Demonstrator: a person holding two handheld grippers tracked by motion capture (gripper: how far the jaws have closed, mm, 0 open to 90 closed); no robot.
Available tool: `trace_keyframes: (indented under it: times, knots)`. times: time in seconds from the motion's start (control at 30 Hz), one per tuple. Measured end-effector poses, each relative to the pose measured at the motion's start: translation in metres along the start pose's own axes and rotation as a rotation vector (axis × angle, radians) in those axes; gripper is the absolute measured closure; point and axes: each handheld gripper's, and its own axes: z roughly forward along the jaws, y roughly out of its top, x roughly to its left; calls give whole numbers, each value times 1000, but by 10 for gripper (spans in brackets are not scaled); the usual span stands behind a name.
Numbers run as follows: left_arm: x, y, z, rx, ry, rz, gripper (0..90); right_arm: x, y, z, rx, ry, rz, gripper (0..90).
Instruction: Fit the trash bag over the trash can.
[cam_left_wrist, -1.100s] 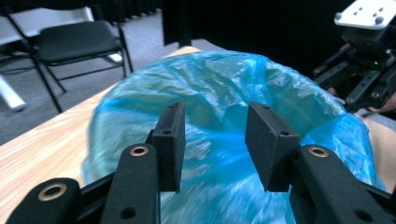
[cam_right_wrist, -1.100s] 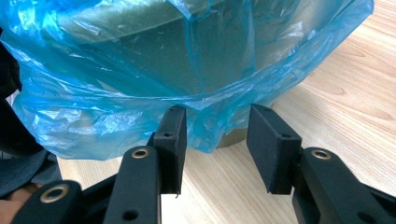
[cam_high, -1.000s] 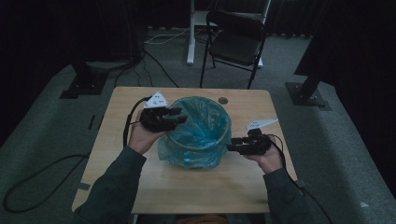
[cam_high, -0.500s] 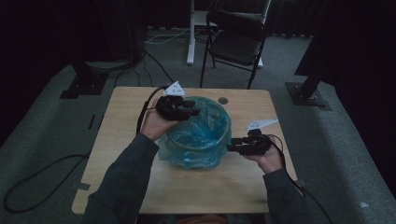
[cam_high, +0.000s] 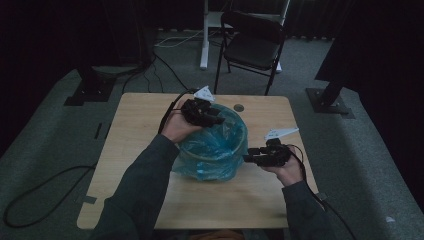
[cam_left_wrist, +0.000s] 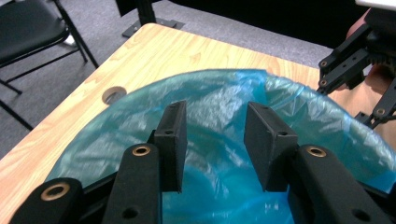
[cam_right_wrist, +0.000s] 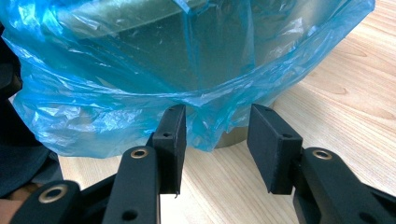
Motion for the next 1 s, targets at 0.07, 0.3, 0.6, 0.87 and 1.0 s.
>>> trace_keyframes:
  times: [0.07,0.3,0.6,0.87,1.0]
  knots:
    - [0,3,3,-4,-16,9,592,0,0,0,2,0,-2,568]
    - [-1,5,22,90,-17,52,599,-1,-1,1,2,-1,1,567]
    - [-5,3,52,291,18,92,607,-1,-2,1,4,-1,9,567]
    - [-9,1,66,402,41,152,604,-2,-2,0,2,-1,7,566]
    - [-10,0,71,441,48,160,602,-1,-2,-1,0,0,8,566]
